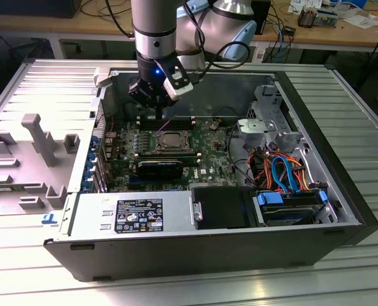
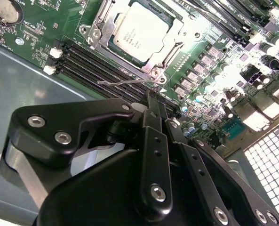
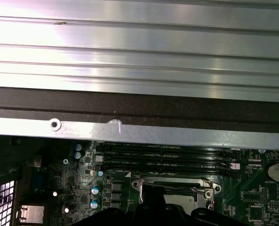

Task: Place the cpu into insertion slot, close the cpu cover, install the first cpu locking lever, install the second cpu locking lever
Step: 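Install the first cpu locking lever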

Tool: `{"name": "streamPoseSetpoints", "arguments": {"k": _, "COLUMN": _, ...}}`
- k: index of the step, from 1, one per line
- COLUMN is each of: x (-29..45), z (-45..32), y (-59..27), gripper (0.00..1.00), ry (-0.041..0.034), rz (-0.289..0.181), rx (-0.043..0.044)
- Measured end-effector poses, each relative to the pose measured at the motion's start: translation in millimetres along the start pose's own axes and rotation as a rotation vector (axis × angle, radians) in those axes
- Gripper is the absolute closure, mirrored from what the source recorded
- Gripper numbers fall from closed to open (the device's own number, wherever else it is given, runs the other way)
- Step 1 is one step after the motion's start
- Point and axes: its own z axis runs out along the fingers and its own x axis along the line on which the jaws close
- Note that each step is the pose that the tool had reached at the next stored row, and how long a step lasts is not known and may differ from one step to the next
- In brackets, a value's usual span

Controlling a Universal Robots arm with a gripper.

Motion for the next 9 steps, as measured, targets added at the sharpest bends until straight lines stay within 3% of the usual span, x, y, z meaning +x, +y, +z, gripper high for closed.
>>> {"name": "streamPoseSetpoints", "arguments": {"k": 7, "x": 0.0, "z": 0.1, "y": 0.0, "gripper": 0.89, "ry": 0.0000, "rz": 0.000, "rx": 0.0003}}
{"name": "streamPoseSetpoints", "arguments": {"k": 8, "x": 0.0, "z": 0.3, "y": 0.0, "gripper": 0.89, "ry": -0.0001, "rz": 0.000, "rx": 0.0016}}
{"name": "streamPoseSetpoints", "arguments": {"k": 9, "x": 0.0, "z": 0.6, "y": 0.1, "gripper": 0.89, "ry": 0.0002, "rz": 0.000, "rx": 0.0100}}
